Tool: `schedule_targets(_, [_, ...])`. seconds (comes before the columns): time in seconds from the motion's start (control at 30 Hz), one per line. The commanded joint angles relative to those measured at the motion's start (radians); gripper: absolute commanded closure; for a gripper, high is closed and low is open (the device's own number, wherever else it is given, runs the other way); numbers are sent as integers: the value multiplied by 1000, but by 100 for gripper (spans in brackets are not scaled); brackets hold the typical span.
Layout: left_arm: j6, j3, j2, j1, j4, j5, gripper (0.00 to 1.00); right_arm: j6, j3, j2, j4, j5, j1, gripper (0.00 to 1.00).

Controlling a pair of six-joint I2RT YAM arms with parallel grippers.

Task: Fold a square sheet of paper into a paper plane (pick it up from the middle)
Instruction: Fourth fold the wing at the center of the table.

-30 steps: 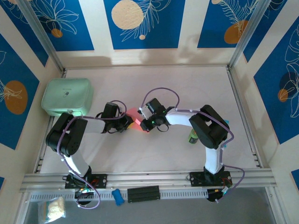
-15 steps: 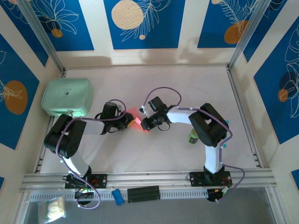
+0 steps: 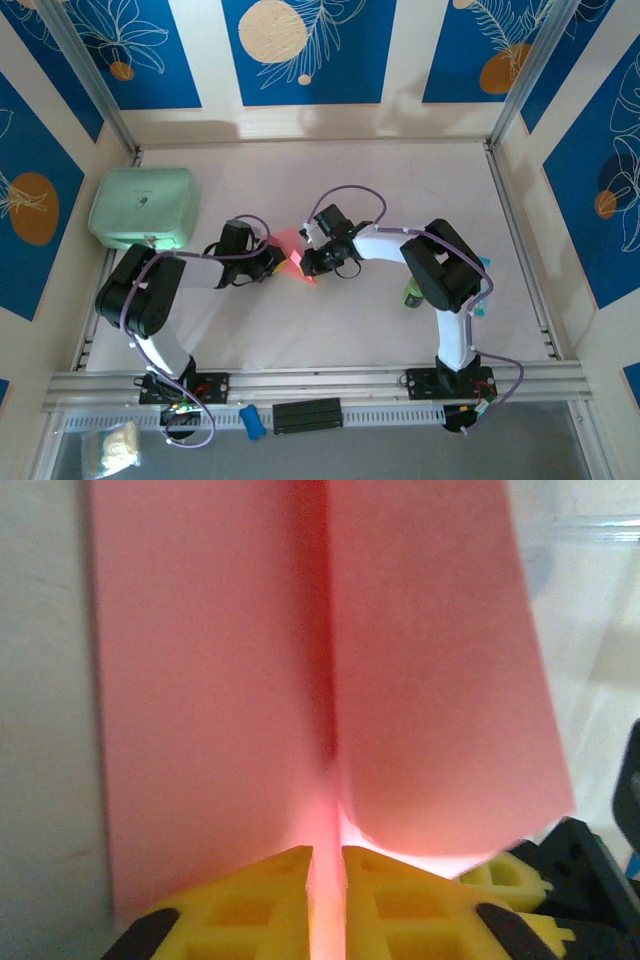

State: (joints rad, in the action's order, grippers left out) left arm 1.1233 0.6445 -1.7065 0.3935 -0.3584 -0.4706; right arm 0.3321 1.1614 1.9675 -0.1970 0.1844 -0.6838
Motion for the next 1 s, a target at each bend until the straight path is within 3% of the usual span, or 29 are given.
schedule_targets(0.0, [-42, 44, -35, 17, 44, 0, 86, 59, -6, -27, -74, -54, -13, 89])
schedule_targets(0.33, [-98, 131, -107, 39, 99, -42, 87, 195, -48, -70, -105, -101, -34, 89])
schedule_targets(0.97, [-108, 56, -71, 39, -46, -81, 81, 187, -77, -52, -31, 83, 22, 89])
